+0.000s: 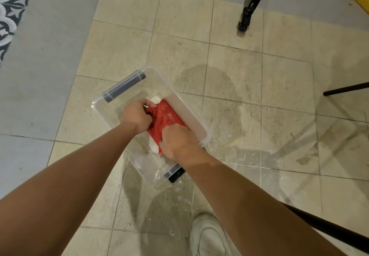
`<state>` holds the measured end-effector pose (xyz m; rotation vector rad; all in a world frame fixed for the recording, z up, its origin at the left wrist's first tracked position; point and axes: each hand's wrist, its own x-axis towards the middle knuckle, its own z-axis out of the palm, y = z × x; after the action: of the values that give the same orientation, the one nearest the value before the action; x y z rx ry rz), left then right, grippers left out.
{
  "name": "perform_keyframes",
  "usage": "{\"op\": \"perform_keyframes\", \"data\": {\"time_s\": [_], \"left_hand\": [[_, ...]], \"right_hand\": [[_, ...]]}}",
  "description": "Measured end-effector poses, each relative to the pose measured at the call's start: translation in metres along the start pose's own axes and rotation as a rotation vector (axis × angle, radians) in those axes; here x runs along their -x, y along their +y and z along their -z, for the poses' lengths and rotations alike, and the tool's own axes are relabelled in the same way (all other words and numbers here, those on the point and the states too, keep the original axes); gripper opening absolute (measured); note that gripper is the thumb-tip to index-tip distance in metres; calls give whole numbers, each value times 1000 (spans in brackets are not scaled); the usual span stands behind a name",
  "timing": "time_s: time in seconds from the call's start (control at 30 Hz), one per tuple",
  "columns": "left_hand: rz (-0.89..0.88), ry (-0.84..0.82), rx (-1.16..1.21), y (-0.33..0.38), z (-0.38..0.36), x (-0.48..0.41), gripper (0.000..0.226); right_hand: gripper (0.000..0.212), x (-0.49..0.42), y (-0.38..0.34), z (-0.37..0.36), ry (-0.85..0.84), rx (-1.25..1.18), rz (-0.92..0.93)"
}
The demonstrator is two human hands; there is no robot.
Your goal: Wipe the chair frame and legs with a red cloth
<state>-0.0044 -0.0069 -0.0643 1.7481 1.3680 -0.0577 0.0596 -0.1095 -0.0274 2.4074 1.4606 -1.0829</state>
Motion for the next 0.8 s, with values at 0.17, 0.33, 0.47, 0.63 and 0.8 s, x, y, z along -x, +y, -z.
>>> {"op": "perform_keyframes", "data": {"time_s": [0.17,0.33,0.47,0.63,0.8], "left_hand": [[-87,-97,-366,-9,-2,-4,44],[23,-143,-282,-3,-4,-10,40],[136,-139,-143,-10,-11,-13,43],[141,-164,-196,-11,-13,-14,41],[12,-83,-337,0,-5,1,53]], "right_hand": [[26,-4,0,-7,-115,27,-42],[38,-15,0,-15,-158,62,-126],[44,-19,-2,-18,-184,145,-151],[35,-21,11,-20,-135,187,-127],[32,-12,5,-11,-74,113,-89]]}}
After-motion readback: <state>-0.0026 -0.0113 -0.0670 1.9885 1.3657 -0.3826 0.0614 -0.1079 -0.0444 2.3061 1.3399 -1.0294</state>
